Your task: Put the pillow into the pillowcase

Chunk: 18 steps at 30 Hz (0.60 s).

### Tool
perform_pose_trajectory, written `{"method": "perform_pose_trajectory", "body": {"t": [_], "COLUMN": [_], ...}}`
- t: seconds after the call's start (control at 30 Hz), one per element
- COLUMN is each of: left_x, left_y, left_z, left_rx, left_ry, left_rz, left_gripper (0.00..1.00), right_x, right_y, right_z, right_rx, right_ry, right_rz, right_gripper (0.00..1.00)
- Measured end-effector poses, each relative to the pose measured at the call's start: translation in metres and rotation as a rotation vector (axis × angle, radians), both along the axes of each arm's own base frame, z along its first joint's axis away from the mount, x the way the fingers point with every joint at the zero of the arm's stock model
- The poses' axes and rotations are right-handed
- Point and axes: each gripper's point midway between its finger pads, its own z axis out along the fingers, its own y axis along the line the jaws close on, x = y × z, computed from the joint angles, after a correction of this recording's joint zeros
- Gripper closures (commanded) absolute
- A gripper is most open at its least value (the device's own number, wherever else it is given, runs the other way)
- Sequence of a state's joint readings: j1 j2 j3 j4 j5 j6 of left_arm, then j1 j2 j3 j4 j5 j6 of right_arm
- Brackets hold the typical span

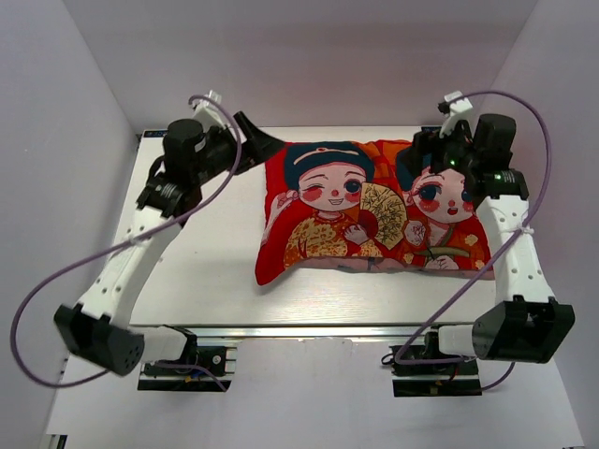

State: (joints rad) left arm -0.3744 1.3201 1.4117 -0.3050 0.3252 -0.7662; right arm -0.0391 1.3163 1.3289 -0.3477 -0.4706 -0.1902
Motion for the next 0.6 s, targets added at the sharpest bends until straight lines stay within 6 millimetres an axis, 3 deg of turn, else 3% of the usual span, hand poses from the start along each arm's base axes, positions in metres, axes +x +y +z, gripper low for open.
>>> {"method": "perform_pose_trajectory", "body": {"t": [0.1, 0.2, 0.27, 0.4, 0.6], "left_x": [-0.025, -0.048, -0.06, -0.072, -0.071], "left_y": [0.019, 0.034, 0.041, 0.049, 0.053], "left_z": [0.002, 0.007, 0.01, 0.015, 0.008], "left_rx": [0.044, 0.066, 0.07, 0.084, 0.128], "left_ry": [-0.041, -0.094, -0.126, -0.17, -0.173], "left_rz": [0.035, 0.055, 0.066, 0.078, 0.085], "left_gripper": [0.02, 0.02, 0.02, 0.02, 0.02], "right_x": [-0.006, -0.008, -0.011, -0.015, -0.028], "right_y": [0.025, 0.031, 0.03, 0.024, 0.012], "right_z": [0.042, 0.08, 0.091, 0.083, 0.062], "right_rx": [0.01, 0.029, 0.041, 0.054, 0.038], "right_ry": [-0.042, -0.087, -0.097, -0.035, 0.028], "right_rz": [0.063, 0.066, 0.054, 0.001, -0.076], "right_gripper": [0.1, 0.11, 0.11, 0.11, 0.11]}}
